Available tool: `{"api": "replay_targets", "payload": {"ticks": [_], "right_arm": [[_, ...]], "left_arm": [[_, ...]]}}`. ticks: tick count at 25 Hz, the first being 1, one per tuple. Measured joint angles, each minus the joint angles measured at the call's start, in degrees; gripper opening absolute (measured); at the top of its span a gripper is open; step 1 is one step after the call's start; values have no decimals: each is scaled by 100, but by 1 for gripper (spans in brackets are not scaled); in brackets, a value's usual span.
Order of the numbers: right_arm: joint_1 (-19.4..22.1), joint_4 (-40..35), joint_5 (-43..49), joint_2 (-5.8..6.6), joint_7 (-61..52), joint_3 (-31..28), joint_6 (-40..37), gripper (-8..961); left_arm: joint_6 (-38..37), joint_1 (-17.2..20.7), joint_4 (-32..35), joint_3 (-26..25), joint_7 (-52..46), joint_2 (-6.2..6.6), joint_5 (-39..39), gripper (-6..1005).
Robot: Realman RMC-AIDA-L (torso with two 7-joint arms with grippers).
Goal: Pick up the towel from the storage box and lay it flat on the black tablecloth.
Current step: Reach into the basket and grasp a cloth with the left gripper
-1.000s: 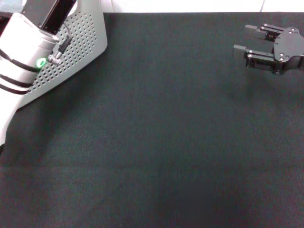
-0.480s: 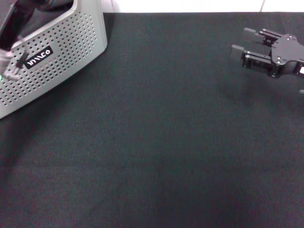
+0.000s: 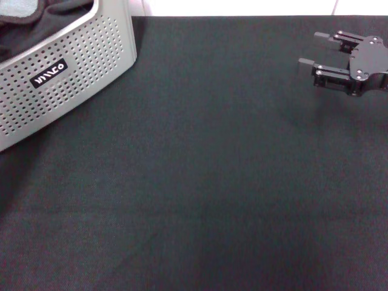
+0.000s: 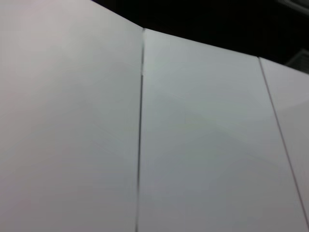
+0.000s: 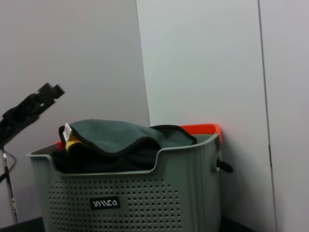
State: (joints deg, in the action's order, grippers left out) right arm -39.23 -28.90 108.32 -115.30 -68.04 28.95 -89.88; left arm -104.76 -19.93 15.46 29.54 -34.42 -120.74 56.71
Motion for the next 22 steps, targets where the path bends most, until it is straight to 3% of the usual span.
{"api": "replay_targets", "payload": {"ticks": [8, 22], "right_arm": [[-82, 10, 0, -33, 99, 28, 354, 707], [-260, 72, -5, -34, 187, 85, 905, 707]], "left_arm": [[-46, 75, 128, 552, 733, 8, 1, 739], [-55, -614, -645, 734, 2671, -3, -342, 738]]}}
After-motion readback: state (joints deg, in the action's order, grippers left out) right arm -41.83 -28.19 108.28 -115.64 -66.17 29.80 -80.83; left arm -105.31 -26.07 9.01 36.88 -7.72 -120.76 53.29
